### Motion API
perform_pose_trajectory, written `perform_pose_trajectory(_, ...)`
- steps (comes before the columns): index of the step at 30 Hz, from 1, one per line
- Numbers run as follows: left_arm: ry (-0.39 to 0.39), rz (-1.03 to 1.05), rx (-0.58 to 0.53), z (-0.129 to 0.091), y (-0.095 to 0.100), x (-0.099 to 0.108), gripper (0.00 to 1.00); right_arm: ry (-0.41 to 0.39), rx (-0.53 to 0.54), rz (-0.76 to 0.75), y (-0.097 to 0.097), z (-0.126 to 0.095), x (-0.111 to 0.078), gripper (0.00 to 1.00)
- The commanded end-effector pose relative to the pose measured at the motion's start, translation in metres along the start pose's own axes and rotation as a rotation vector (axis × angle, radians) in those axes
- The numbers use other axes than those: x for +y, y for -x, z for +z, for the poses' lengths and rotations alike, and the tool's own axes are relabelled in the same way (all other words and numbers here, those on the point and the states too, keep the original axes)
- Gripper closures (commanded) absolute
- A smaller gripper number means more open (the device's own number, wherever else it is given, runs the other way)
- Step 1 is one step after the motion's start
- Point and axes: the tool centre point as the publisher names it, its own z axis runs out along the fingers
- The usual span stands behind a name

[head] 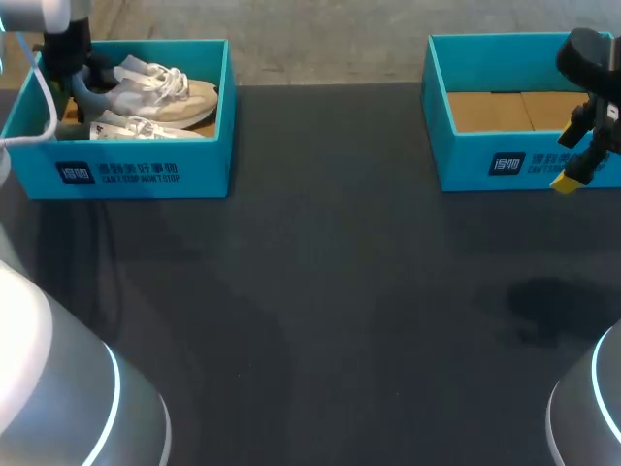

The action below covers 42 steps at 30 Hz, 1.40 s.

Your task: Take the shoe out of the shoebox, open the shoe tongue, remove and reinsert the insole, then place the shoe into the shoebox

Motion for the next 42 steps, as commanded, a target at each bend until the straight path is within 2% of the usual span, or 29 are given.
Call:
perform_pose_trajectory(1, 0.002, 0.006, -0.018, -0.012, -0.002, -0.002, 0.08, -0.005, 0.003, 0.002, 0.001, 0.0, 0.002, 0.0)
perform_pose_trajectory(11, 0.027, 0.015, -0.092, -0.049, 0.005, -0.012, 0.0, -0.005, 0.003, 0.002, 0.001, 0.0, 0.002, 0.0)
perform_pose_trajectory(18, 0.031, 0.032, -0.141, -0.076, 0.006, -0.022, 0.0, -0.005, 0.003, 0.002, 0.001, 0.0, 0.002, 0.0)
perform_pose_trajectory(25, 0.024, 0.026, -0.148, -0.098, 0.006, -0.043, 0.0, -0.005, 0.003, 0.002, 0.001, 0.0, 0.002, 0.0)
perform_pose_trajectory(36, 0.038, 0.002, -0.201, -0.135, -0.007, -0.076, 0.0, -0.005, 0.003, 0.002, 0.001, 0.0, 0.002, 0.0)
perform_pose_trajectory(42, 0.029, -0.025, -0.175, -0.147, -0.014, -0.084, 0.0, -0.005, 0.003, 0.002, 0.001, 0.0, 0.002, 0.0)
